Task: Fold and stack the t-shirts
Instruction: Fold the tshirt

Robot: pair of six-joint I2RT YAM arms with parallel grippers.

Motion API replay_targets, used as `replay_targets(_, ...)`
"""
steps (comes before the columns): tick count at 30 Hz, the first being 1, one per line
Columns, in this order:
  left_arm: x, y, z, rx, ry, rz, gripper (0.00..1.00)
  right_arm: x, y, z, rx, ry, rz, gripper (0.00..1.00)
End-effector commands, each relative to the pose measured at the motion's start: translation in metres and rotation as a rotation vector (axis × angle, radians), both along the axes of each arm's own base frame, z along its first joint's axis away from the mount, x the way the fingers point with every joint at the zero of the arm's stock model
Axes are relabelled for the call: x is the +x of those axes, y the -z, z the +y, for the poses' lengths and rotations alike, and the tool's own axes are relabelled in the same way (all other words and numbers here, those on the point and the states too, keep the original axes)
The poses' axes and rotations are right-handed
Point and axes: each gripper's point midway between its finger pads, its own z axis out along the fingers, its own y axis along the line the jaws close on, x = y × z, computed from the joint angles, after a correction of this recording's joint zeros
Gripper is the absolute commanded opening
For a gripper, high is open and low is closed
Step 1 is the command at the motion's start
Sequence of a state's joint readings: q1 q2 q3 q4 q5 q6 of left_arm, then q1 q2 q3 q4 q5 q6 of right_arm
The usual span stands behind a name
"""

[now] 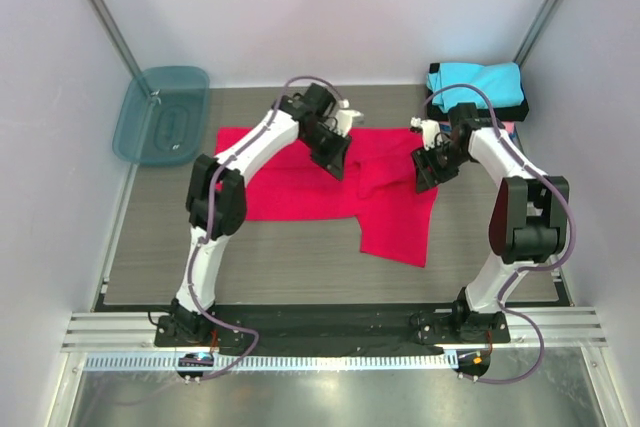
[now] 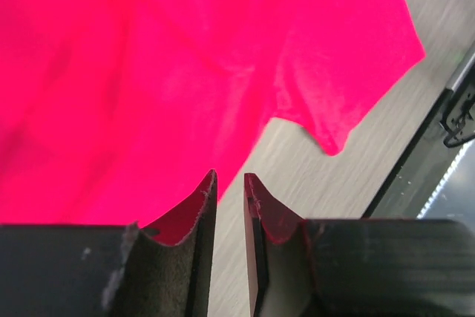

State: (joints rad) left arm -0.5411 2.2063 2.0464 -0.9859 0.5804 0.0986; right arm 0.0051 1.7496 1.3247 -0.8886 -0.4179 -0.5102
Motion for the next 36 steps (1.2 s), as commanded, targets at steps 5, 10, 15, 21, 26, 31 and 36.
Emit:
replay_targets(5,-0.025,0.021,-0.037,0.005,0.072,0.067,0.19,0.022,0.006,-0.008,0.027,-0.008,-0.089,0.54)
replay_targets(10,-0.024,0.042,-0.049,0.034,0.090,0.071,0.18,0.035,0.021,-0.012,0.040,0.008,-0.080,0.53)
replay_targets(15,-0.025,0.055,-0.056,0.039,0.101,0.084,0.18,0.048,0.029,-0.011,0.063,0.006,-0.087,0.54)
replay_targets(21,-0.023,0.067,-0.071,0.035,0.121,0.074,0.18,0.065,0.029,-0.007,0.095,0.022,-0.104,0.54)
replay_targets(26,-0.024,0.071,-0.082,0.030,0.132,0.061,0.18,0.070,0.025,-0.006,0.101,0.024,-0.117,0.54)
replay_targets(31,-0.024,0.089,-0.083,0.053,0.128,0.077,0.18,0.075,0.030,-0.005,0.109,0.031,-0.110,0.55)
replay_targets(36,-0.021,0.106,-0.080,0.088,0.118,0.083,0.18,0.078,0.033,-0.001,0.132,0.042,-0.098,0.55)
